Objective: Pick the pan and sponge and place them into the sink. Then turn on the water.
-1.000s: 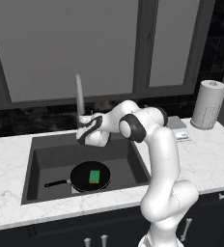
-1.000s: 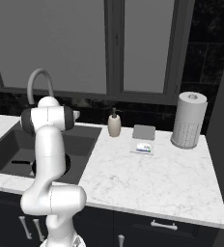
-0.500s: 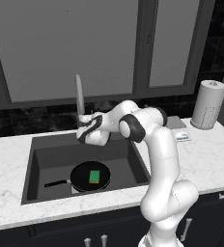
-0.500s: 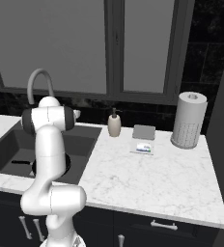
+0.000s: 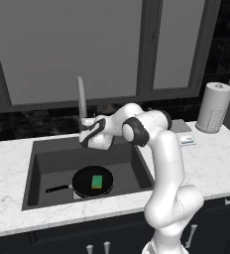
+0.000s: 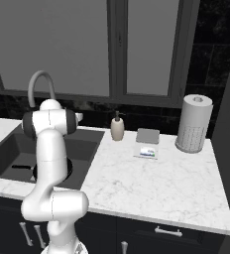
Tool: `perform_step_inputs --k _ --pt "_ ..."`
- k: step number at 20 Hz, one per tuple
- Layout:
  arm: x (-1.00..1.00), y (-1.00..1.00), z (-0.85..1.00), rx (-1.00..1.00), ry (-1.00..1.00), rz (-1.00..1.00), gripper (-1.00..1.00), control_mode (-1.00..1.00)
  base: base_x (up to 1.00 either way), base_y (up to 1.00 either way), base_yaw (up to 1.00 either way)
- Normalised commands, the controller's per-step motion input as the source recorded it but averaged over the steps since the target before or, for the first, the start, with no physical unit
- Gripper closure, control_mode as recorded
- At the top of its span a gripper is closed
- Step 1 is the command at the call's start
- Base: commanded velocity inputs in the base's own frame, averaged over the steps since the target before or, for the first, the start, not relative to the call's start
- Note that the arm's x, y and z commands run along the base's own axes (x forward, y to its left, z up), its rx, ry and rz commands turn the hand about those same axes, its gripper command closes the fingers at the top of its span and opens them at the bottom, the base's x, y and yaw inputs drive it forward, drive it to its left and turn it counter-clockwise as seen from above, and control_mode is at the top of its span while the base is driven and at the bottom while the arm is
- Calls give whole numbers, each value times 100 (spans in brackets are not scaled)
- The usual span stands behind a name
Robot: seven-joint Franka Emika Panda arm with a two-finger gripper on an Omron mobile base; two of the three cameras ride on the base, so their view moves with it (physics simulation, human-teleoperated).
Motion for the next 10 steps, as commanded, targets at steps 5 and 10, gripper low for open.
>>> perform_step_inputs --k 5,10 --pt "0 -35 0 0 0 0 -100 -100 0 0 0" --pt "0 -33 0 0 0 0 -100 -100 0 0 0"
